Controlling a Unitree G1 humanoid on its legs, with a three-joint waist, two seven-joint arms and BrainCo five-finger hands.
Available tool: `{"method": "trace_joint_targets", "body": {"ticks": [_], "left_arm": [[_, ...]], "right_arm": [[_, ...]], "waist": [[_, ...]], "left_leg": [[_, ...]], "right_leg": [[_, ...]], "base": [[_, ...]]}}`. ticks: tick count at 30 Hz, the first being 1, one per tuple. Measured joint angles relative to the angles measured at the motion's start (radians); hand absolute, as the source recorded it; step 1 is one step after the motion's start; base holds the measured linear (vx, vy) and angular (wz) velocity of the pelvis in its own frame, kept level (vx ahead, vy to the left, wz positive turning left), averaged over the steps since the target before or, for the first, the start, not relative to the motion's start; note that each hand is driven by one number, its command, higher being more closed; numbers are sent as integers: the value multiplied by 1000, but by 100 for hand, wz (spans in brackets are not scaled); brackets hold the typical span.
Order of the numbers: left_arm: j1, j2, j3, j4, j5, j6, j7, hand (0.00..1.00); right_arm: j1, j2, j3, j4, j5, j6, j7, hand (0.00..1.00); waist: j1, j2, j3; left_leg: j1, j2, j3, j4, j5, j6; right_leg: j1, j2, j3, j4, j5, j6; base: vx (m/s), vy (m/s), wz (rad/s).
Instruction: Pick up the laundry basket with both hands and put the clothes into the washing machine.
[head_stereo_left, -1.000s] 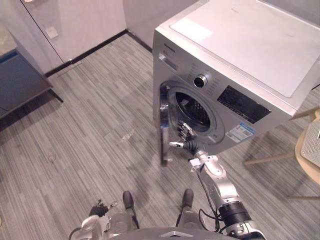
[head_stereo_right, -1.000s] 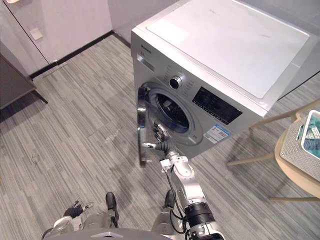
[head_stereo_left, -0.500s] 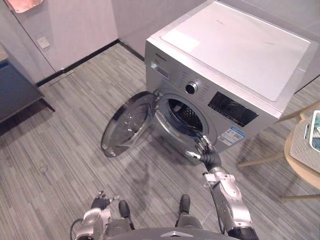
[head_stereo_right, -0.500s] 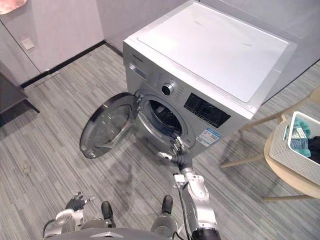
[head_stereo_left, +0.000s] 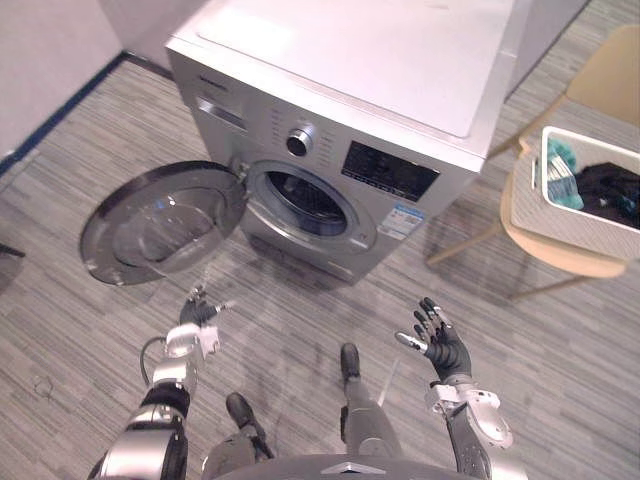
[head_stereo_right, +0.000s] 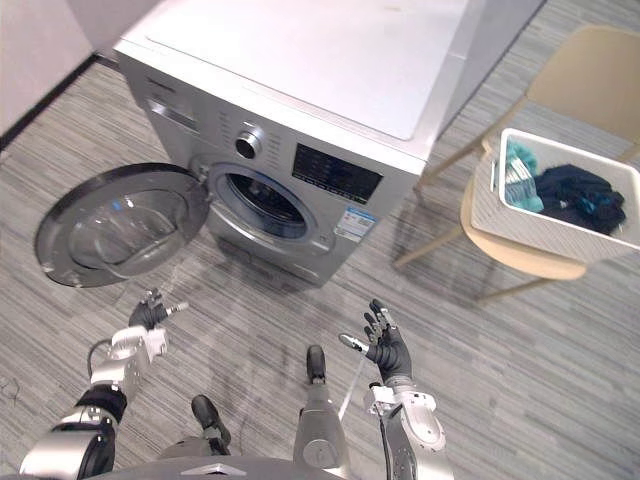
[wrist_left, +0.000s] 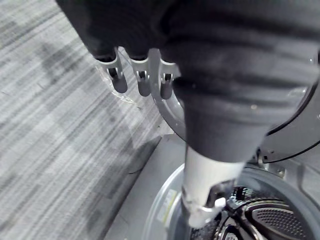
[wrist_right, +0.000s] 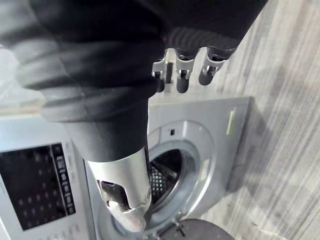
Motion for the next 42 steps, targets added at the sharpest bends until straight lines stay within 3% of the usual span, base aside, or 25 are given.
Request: {"method": "trace_joint_targets", "body": {"ticks": [5,10,12,14,23,27,31,34,36,38,42], "left_arm": [[-194,139,47,82,-74,0,47,0],[-287,207,86,100,-100,-1,68,0],[-315,206,99,98,-102,-1,78,0],[-346,206,111,72,-120,-1,98,0],[-400,189,164,-50,-226,-33,186,0],[-395,186,170,-58,-229,-39,187,0],[-259,118,167,-65,-193,-39,171,0],[-48,8,119,-76,-114,-32,132,0],[86,-53,69,-39,-64,-16,88,0],[213,-104,40,23,-4,3,47,0],[396,-131,20,98,116,22,-6,0]], "right_arm": [[0,32,-2,-75,34,0,-3,0],[3,71,5,-93,39,-2,-23,0],[30,81,8,-131,41,-2,-28,0],[62,84,30,-198,61,-8,-38,0],[90,81,117,-207,69,-26,-44,0],[108,79,123,-205,70,-27,-43,0],[111,81,124,-171,68,-28,-41,0],[85,81,99,-33,46,-28,-41,0],[42,77,47,96,-2,-23,-44,0],[-40,57,-30,280,-31,-18,-47,0],[-126,-6,-99,535,-111,4,-79,0]], "waist": [[-16,-54,79],[-15,-58,119],[-6,-57,120],[-4,-52,129],[3,-53,131],[5,-52,131],[27,-51,129],[40,-47,122],[46,-27,97],[53,11,74],[88,70,-9]], "left_leg": [[-137,55,25,157,-55,-3],[-225,157,44,334,-145,-19],[-261,206,44,406,-185,-24],[-300,259,33,460,-205,-25],[-342,310,34,545,-242,-11],[-338,340,70,558,-234,-5],[-294,337,58,549,-213,-10],[-193,270,48,430,-159,-21],[-139,212,32,328,-108,-22],[-67,166,7,224,-58,-24],[71,110,-49,107,-19,-25]], "right_leg": [[-99,18,38,0,28,-10],[-138,68,70,0,51,-5],[-151,91,72,0,55,-2],[-172,126,67,0,99,24],[-165,137,18,0,114,7],[-162,137,7,0,113,7],[-113,136,1,0,79,-32],[-33,109,-31,0,22,-45],[2,89,-54,0,4,-47],[63,71,-95,0,-12,-45],[205,48,-155,-1,-51,-25]], "base": [[-27,-76,-12],[-36,-71,-26],[-27,-76,-32],[-40,-59,-17],[-11,-3,3],[12,-9,12],[49,-8,9],[78,-39,36],[74,-25,49],[73,9,54],[44,42,46]]}}
